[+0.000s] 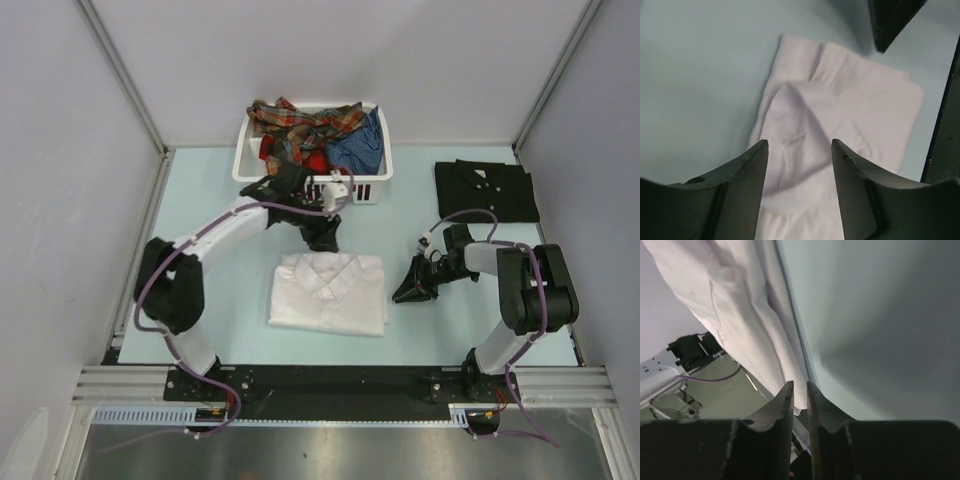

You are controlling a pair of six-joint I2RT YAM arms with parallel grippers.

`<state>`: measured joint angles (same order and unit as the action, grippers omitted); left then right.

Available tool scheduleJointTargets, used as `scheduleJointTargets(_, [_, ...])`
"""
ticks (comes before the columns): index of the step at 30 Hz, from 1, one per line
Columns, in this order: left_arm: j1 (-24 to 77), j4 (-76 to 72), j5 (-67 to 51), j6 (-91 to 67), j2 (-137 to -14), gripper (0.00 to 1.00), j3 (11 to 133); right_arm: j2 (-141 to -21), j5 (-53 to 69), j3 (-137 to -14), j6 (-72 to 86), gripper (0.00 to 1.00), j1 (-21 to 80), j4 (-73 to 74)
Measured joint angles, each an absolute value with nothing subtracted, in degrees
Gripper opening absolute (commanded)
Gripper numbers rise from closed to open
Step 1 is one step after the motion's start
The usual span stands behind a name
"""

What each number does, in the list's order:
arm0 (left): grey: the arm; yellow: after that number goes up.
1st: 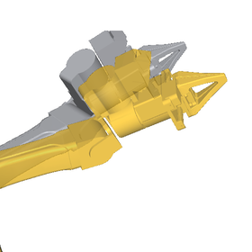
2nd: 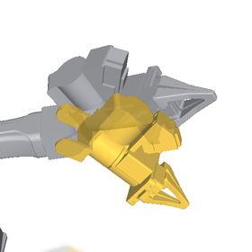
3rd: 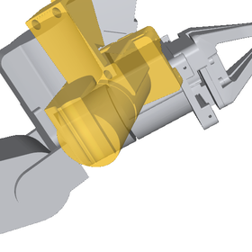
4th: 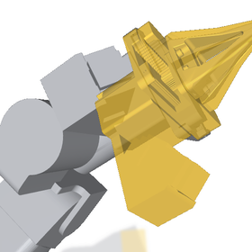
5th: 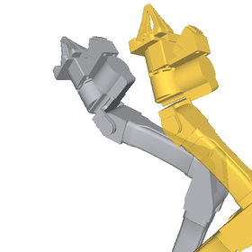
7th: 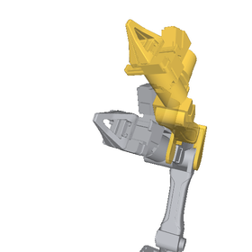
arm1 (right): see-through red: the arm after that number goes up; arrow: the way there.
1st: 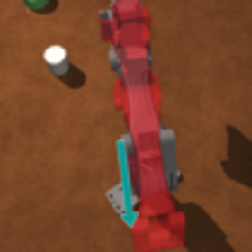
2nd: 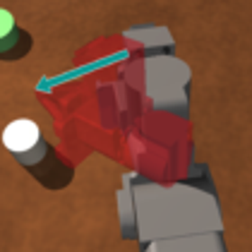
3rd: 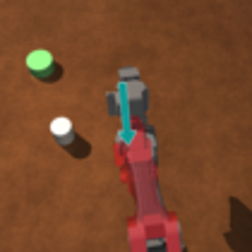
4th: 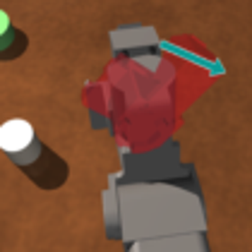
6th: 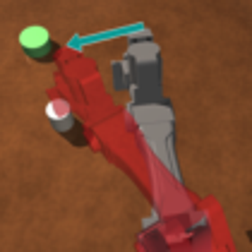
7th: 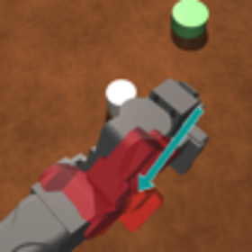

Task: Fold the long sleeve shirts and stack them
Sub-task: Fold the shirt

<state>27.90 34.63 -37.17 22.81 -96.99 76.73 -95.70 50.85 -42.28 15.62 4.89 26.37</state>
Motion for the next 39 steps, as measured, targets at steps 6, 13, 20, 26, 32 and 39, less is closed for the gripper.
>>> scheduleJointTargets(6, [36.8, 35.3, -42.3, 31.6, -109.7, 0.62, 88.4, -97.1, 50.5, -40.1, 22.5, 0.18, 5.1, 20.0])
scheduleJointTargets(13, [42.2, 37.9, -43.2, 38.8, -120.3, 0.63, 96.6, -98.8, 50.5, -38.5, 26.3, 0.20, 7.2, 15.1])
scheduleJointTargets(20, [44.9, 39.0, -43.2, 41.0, -124.5, 0.57, 98.8, -99.2, 51.0, -38.2, 27.4, 0.20, 8.6, 13.3])
scheduleJointTargets(26, [45.6, 40.2, -42.2, 41.2, -126.5, 0.45, 98.9, -99.7, 51.9, -38.0, 27.2, 0.22, 8.5, 12.9])
scheduleJointTargets(32, [45.6, 40.4, -41.7, 41.1, -127.0, 0.23, 98.9, -97.0, 52.9, -35.1, 27.3, 0.40, 8.3, 12.9])
scheduleJointTargets(39, [45.6, 39.9, -41.6, 41.0, -127.0, 0.15, 98.8, -95.1, 52.9, -33.4, 27.5, 0.34, 7.7, 13.8])
